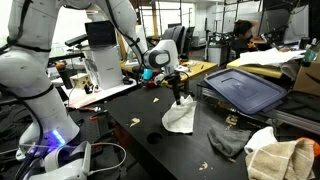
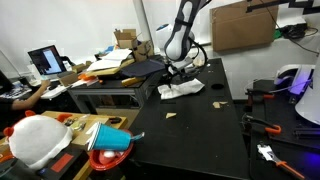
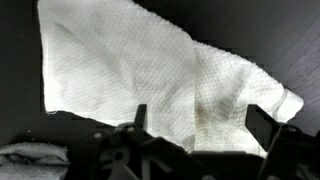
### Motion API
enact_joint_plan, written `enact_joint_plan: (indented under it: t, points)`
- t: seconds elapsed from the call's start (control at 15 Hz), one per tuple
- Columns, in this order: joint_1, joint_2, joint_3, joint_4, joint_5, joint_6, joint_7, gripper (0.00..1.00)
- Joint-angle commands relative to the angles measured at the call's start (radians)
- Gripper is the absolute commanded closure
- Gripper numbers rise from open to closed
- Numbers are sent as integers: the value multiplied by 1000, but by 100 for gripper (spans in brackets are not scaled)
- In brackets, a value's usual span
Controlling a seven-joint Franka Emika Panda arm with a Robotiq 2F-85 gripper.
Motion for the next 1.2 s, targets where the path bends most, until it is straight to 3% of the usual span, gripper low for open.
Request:
enact_joint_plan:
  t: [0.0, 0.47, 0.53, 0.67, 1.13]
  points:
    - [-5, 9, 8, 6, 33, -15, -73, 0]
    - [-2, 66, -7, 28, 36, -17, -93, 0]
    - [0, 75, -11, 30, 35, -10, -89, 25]
    - [10, 89, -24, 39, 30, -3, -77, 34]
    - [44, 79, -54, 41, 17, -11, -57, 88]
